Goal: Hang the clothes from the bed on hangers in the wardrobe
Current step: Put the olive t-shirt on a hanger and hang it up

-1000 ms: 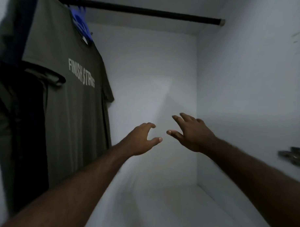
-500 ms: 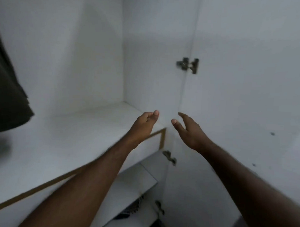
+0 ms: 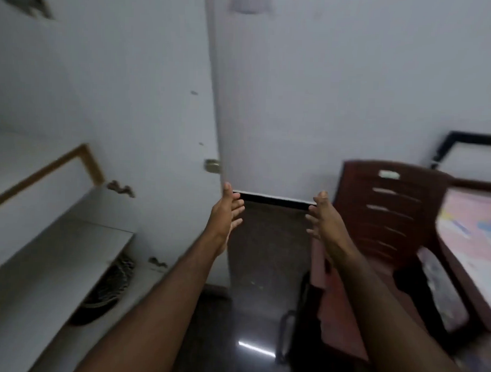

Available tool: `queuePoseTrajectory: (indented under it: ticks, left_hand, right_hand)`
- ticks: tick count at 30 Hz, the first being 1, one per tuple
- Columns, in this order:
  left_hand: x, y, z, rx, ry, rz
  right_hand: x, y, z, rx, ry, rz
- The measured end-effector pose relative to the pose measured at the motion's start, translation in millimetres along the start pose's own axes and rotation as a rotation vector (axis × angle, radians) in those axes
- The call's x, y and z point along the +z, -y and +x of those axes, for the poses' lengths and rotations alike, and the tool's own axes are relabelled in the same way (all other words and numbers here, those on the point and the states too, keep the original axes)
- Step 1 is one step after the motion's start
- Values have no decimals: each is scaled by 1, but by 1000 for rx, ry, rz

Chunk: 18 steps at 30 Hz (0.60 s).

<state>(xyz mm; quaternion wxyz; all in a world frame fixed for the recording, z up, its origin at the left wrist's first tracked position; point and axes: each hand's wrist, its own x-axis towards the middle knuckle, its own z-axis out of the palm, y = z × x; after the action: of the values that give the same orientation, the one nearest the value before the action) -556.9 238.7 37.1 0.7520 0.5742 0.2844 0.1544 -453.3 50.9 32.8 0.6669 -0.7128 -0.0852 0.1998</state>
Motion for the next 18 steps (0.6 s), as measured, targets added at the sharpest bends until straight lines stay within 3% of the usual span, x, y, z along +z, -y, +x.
queuePoseTrajectory:
  ticks: [3, 8, 18]
  left_hand:
    - [95, 52, -27, -144, 166, -99]
    - [222, 123, -82, -343, 373, -169]
    - [406, 226, -166, -642, 754, -20]
  right_hand:
    - [-106, -43, -36, 133, -188, 264]
    - [-238, -99, -116, 177, -456, 502]
    - [-407, -174, -249, 210, -958, 780]
